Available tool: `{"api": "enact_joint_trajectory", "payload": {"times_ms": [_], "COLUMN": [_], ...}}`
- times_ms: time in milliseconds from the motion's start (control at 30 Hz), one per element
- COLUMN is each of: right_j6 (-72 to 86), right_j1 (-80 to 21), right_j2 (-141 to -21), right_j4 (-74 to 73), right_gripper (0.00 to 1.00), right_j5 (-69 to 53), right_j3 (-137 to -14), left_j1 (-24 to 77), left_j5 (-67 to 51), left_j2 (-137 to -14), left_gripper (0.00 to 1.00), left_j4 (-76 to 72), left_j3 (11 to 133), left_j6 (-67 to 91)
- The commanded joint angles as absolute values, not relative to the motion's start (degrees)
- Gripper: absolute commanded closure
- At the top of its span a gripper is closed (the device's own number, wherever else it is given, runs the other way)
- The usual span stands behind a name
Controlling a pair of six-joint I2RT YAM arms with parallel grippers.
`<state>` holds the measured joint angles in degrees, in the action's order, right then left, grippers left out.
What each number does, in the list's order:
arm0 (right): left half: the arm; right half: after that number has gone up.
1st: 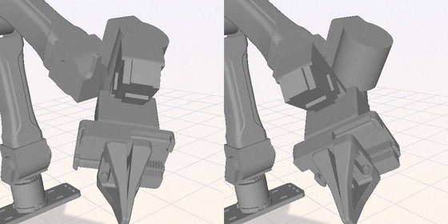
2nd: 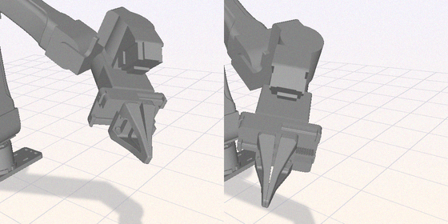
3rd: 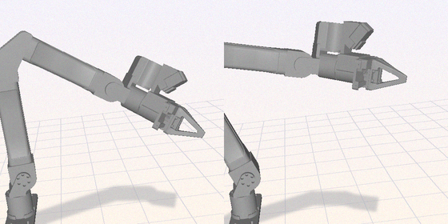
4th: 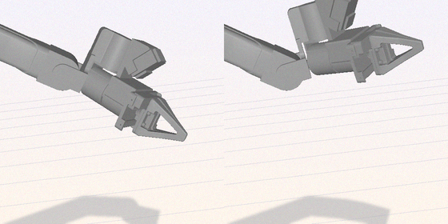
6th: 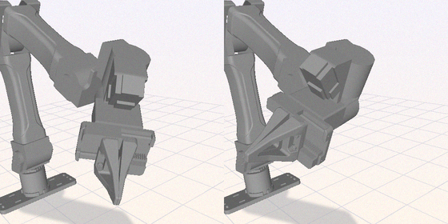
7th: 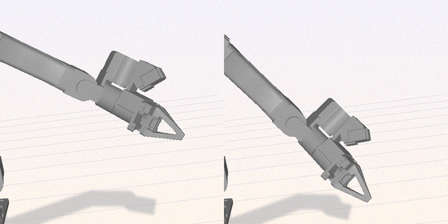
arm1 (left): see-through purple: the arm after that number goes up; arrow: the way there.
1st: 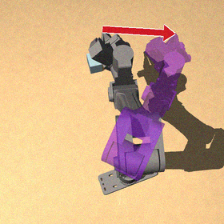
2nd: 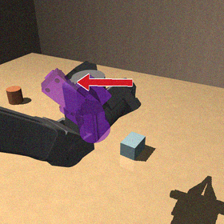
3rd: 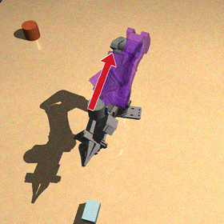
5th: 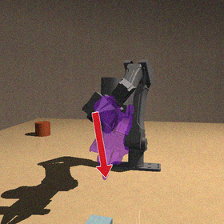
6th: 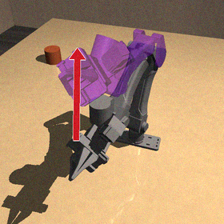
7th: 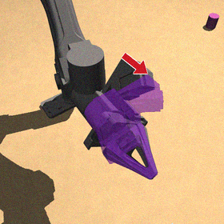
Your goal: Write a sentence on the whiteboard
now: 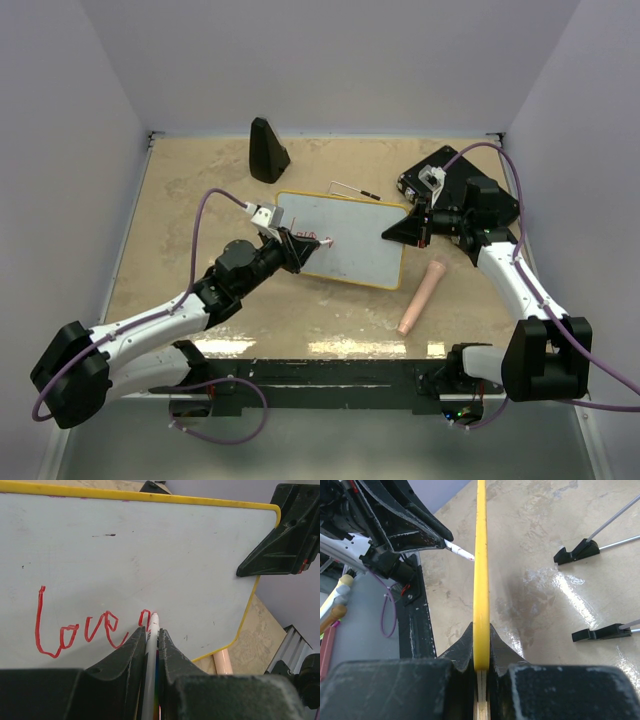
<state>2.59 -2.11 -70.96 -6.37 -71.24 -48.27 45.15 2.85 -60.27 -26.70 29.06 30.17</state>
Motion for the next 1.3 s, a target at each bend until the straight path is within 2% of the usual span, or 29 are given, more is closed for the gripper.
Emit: {"api": "enact_joint_trajectory", "payload": {"times_ms": [0,1267], "right_j6": [3.8,3.8], "right_j1": [-2.1,-2.1], "right_j2": [-69.4,-69.2], "right_j4": [-3.6,-3.5], "right_gripper": [1.00,1.00], "right_j5": [-76.5,-76.4], "right_j3": [-48.9,-48.8], "left_j1": [45.4,45.4], "left_j5": [3.3,0.7], "left_j2": [-60.8,-60.8], "left_gripper": [1.00,1.00], "left_j4": [-28.5,-26.3], "left_j3": [31.6,28.7], "left_j6": [28.3,29.9]}}
